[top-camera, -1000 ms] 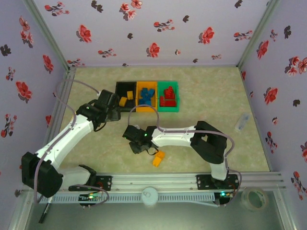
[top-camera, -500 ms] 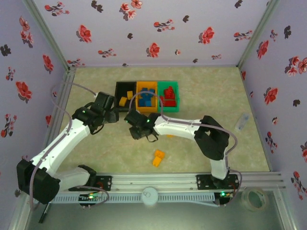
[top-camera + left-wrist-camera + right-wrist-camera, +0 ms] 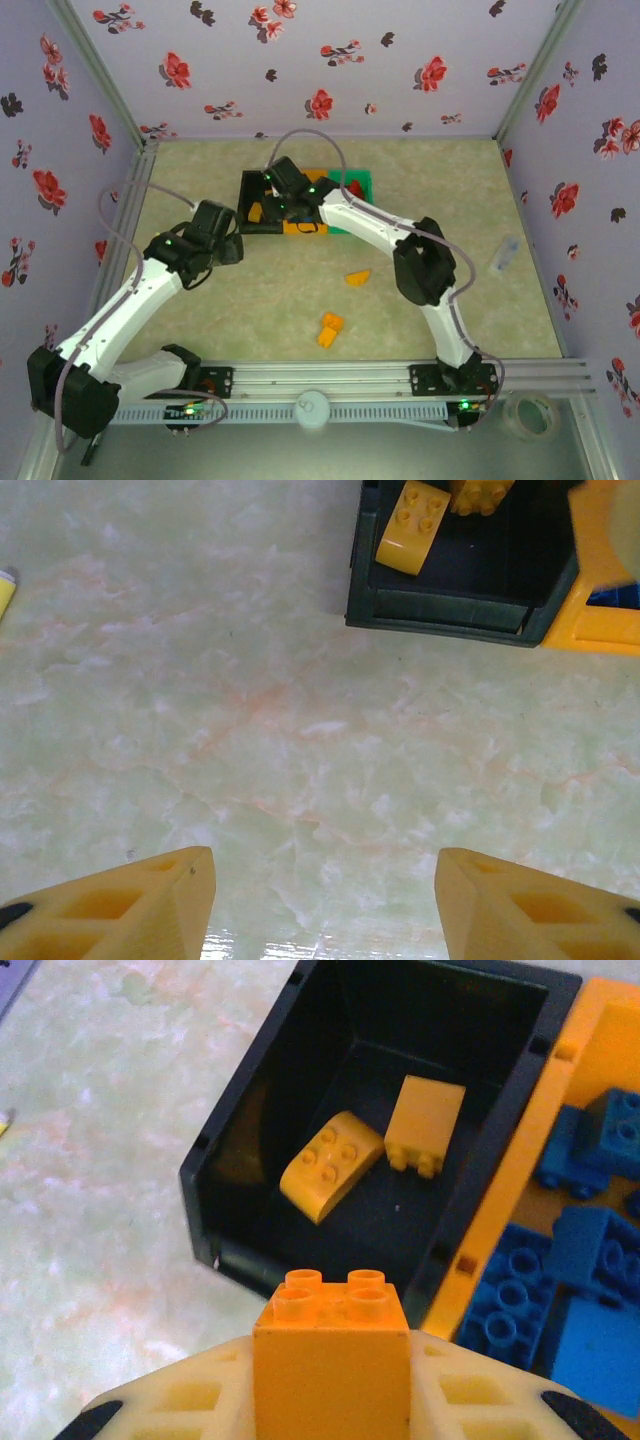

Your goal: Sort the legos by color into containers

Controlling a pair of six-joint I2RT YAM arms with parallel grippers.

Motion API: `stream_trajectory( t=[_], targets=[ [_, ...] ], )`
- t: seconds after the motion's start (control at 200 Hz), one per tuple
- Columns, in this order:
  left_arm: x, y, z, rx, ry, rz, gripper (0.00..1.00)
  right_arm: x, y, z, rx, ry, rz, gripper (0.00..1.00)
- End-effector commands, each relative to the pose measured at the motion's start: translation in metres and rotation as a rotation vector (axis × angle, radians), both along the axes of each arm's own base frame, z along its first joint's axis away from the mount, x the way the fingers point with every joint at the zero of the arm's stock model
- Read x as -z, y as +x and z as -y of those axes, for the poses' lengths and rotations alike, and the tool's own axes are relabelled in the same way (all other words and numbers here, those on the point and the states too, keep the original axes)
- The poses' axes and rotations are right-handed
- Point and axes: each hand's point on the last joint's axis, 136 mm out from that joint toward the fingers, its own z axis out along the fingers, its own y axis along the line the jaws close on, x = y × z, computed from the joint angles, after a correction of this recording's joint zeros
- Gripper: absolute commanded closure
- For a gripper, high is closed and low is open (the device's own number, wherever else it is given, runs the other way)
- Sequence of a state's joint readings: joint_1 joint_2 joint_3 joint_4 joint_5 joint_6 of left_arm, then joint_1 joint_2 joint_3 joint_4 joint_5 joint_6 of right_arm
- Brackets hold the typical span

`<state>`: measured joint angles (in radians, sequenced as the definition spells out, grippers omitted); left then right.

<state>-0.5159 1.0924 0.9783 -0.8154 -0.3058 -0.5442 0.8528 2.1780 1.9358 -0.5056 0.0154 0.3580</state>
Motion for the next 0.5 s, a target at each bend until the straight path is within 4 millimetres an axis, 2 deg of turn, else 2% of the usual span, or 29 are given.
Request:
stream_trajectory(
  t=[0.0,0.11,0.245,0.285,0.375,0.495],
  targets=[
    [0.005,-0.009,-0.005,-0.022,-0.016,-0.025,0.40,-0.002,0.014,-0.013,-0.036,0.015,-0.001,0.71],
    [0.005,-0.011,-0.004,-0.020,-0.024,-0.026,0.40,-0.001,0.032,-0.023,-0.032,0.038,0.004,0.69],
    [0.007,-0.014,-0.004,-0.018,-0.028,-0.034,0.41,0.003,0.049,-0.025,-0.022,0.045,-0.005,0.67],
    [0.008,-0.014,-0.003,-0.015,-0.031,-0.037,0.41,0.004,0.053,-0.024,-0.019,0.047,-0.009,0.62],
    [0.009,-0.015,0.000,-0.005,-0.036,-0.042,0.40,0.005,0.057,-0.026,-0.028,0.064,-0.024,0.45],
    [0.012,-0.015,0.007,0.014,-0.041,-0.054,0.39,0.002,0.060,-0.020,-0.023,0.057,-0.027,0.41]
  ],
)
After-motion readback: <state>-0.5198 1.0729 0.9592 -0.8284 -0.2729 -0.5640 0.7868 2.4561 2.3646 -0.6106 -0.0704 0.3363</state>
